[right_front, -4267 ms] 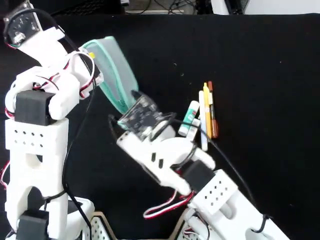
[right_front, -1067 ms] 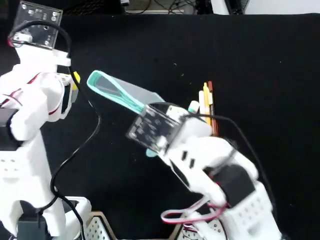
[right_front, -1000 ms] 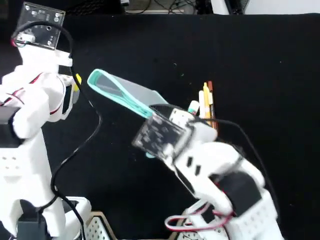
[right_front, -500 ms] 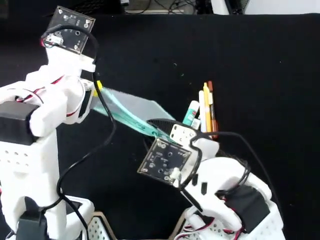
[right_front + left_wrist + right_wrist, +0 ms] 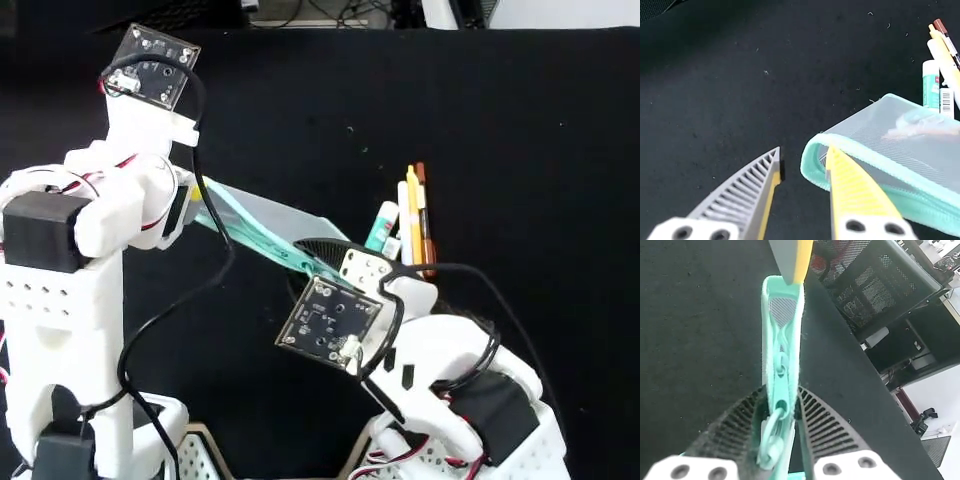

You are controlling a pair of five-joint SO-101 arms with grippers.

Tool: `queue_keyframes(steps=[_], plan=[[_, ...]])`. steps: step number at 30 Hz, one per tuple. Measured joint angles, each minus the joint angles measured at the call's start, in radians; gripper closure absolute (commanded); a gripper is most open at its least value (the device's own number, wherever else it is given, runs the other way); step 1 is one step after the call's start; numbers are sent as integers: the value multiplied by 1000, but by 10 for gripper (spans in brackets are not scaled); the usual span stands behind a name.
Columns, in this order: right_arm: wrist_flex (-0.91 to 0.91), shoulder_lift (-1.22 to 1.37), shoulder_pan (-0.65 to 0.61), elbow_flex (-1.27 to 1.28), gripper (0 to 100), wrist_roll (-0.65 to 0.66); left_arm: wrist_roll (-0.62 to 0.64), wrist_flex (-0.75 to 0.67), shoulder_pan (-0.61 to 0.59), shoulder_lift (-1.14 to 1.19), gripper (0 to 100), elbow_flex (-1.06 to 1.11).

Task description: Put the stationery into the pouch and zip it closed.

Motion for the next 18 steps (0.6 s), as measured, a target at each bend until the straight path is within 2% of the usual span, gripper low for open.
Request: queue_keyframes(steps=[12,18], plan=[[0,0,-2,0,986,0,0,0,6,0,837,55],[0,0,-2,0,986,0,0,0,21,-72,837,103]])
